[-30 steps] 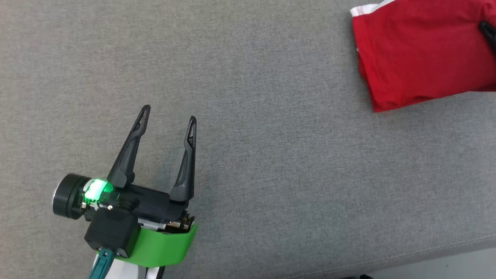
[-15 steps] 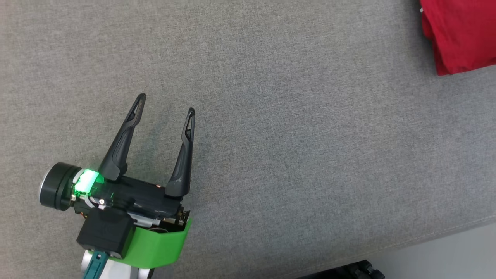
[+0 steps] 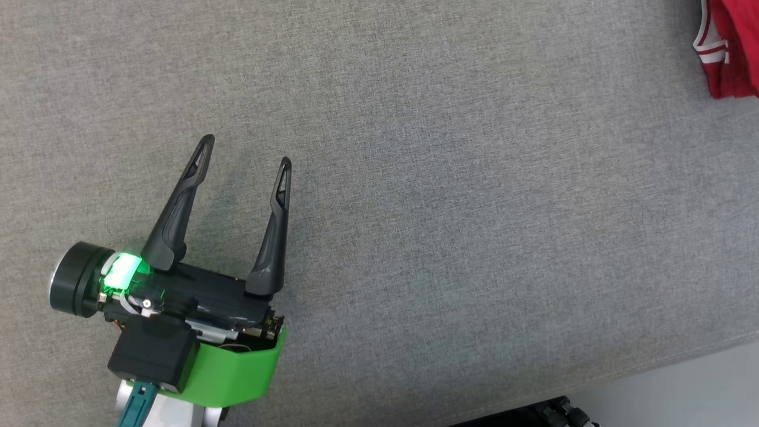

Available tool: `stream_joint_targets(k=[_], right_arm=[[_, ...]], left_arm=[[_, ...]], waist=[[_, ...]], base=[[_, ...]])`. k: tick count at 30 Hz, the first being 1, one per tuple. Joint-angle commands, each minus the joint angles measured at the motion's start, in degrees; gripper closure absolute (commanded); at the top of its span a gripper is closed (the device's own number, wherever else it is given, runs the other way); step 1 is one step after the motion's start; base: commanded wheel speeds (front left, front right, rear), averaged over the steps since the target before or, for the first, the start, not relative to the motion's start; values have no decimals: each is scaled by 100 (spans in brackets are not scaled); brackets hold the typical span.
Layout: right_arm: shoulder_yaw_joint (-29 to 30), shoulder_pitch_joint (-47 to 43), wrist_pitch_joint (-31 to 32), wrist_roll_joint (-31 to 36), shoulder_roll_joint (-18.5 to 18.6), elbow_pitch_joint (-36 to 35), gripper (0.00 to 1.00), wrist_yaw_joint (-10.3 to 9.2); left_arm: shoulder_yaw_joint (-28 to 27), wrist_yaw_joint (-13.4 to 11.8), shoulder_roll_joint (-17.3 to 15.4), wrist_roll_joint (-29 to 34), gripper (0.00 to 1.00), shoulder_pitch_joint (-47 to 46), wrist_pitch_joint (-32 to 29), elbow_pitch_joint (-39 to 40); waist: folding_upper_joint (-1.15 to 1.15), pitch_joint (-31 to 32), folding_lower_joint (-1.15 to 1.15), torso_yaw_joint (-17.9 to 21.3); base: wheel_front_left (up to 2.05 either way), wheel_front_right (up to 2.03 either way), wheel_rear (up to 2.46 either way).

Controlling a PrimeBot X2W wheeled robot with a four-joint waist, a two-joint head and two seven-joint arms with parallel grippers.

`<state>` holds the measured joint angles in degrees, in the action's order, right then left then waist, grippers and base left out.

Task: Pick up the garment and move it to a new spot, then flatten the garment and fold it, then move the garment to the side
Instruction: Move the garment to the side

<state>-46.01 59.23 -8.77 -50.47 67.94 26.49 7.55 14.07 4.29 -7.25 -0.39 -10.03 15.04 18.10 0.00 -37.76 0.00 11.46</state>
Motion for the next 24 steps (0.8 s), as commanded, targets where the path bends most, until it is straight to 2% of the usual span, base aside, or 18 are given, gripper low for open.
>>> stream_joint_targets(k=[1,4,5,6,7,8,9,17,24], right_arm=[[-26,59,-58,-53,16,54,100,-14],[-43,25,-49,-115,15,234,100,-14],[-53,16,-12,-129,3,333,88,-14],[-50,34,-20,-89,0,420,72,-14],[-37,91,-56,19,-8,530,51,-14],[-19,131,-77,66,-50,634,15,-14],[13,172,-130,123,-121,735,0,-14],[170,539,-492,1200,-732,1492,0,-13],[657,57,-645,1466,-1801,1394,0,-13]], left_arm=[[-24,-9,-49,-10,0,-102,14,12],[-26,-1,-60,-25,0,-124,15,18],[-28,3,-66,-26,0,-131,15,24],[-23,8,-71,-26,0,-135,15,32],[-15,19,-78,-29,0,-143,15,46],[-10,25,-85,-33,0,-145,15,51],[-8,32,-94,-36,0,-142,15,55],[52,48,-93,-48,0,-129,15,-16],[-17,-71,86,-236,0,47,15,-245]], waist=[[0,-2,0,0],[0,0,0,-4],[0,2,0,-7],[0,2,0,-8],[0,1,0,-10],[0,0,0,-7],[0,1,0,-1],[0,129,0,6],[0,588,0,-95]], base=[[0,0,0],[0,0,0],[0,0,0],[0,0,0],[0,0,0],[0,0,0],[0,0,0],[0,0,0],[0,0,0]])
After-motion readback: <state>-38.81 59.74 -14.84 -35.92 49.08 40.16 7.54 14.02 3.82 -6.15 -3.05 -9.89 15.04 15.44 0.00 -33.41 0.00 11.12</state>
